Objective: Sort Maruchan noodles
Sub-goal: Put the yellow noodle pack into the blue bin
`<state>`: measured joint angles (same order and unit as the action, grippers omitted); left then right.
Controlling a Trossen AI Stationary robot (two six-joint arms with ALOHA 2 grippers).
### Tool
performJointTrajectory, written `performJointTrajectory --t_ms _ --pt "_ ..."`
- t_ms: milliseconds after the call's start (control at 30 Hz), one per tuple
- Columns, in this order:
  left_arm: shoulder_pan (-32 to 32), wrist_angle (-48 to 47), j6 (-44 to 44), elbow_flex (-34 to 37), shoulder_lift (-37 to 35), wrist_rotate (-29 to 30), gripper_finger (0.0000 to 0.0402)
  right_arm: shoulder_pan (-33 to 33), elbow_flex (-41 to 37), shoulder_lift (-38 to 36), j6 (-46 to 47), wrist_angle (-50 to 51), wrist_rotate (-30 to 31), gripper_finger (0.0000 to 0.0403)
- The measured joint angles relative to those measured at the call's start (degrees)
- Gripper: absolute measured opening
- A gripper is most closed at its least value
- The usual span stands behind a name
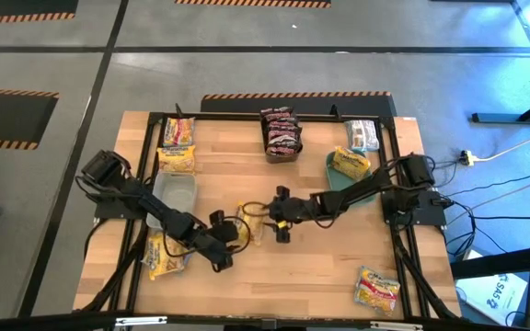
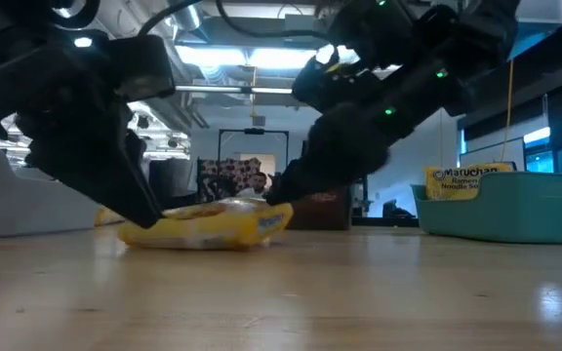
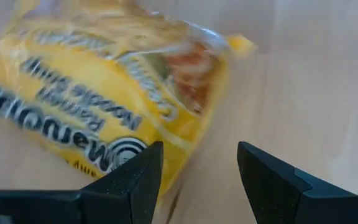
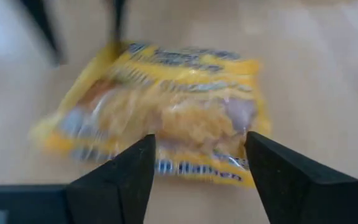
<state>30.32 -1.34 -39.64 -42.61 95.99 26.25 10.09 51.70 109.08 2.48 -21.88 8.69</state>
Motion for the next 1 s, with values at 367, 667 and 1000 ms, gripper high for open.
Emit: performJointTrajectory --t_ms 367,667,1000 --pt "-0.6 -12.5 -6.8 0.0 -8.5 1.9 0.0202 5.4 -0.1 -2.8 0.5 7.1 -1.2 0.0200" --pt "0.9 0.3 -1.9 0.0 -8.6 11.9 0.0202 1.0 0.0 -6.6 -0.2 3.3 6.8 0.0199" --pt "0.0 7.0 0.0 -0.1 1.7 7.7 0.0202 -1.2 0.0 -0.5 0.9 0.1 -1.3 0.0199"
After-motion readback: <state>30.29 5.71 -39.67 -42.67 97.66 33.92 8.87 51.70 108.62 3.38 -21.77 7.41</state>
